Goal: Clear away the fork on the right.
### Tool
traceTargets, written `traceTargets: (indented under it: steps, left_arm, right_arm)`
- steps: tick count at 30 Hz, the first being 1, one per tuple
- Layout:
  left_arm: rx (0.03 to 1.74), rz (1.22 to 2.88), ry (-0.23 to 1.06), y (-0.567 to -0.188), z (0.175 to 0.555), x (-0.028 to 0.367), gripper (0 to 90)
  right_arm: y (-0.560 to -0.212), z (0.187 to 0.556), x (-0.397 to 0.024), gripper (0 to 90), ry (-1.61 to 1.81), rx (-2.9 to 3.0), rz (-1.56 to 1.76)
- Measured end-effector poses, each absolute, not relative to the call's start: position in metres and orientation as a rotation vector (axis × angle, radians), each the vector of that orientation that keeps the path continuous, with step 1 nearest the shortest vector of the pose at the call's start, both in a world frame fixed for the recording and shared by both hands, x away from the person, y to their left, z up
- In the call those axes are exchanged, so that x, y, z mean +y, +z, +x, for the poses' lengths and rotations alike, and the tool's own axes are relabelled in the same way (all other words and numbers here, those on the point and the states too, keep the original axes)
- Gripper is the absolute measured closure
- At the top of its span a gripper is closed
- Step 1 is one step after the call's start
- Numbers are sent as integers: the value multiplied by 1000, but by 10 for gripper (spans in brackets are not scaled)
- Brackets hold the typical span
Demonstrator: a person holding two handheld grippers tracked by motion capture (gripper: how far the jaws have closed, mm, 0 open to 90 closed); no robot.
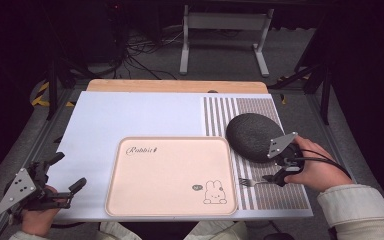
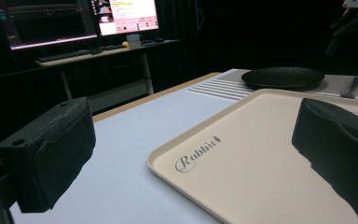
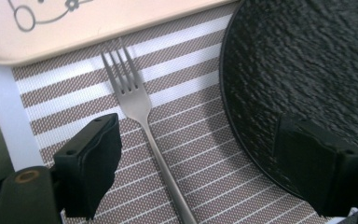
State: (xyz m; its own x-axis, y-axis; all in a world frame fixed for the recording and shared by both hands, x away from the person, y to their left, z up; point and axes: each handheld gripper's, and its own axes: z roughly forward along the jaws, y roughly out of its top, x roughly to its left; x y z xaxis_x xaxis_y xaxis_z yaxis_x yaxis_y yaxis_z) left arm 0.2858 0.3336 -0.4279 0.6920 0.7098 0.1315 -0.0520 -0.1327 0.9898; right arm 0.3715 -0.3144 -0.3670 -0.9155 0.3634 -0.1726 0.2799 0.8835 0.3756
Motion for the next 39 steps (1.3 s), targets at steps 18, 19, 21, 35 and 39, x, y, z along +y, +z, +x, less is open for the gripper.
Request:
traceTargets:
  steps: [18, 19, 21, 35, 39]
  left_arm:
    - [557, 1579, 713, -428, 286, 334, 2]
    - [557, 1579, 713, -428, 286, 334, 2]
    - [556, 1580, 712, -428, 286, 334, 3]
    - [555, 1581, 712, -428, 286, 334, 3]
    - [555, 1580, 711, -428, 286, 334, 2]
  right_arm:
    - [-394, 370, -308, 253, 346, 2959, 441]
    - [-395, 370, -307, 263, 336, 2967, 431]
    - [-401, 371, -307, 284, 311, 2975, 412]
    - [-412, 375, -298, 615, 125, 3049, 284]
    - [-413, 377, -297, 692, 78, 3068, 246]
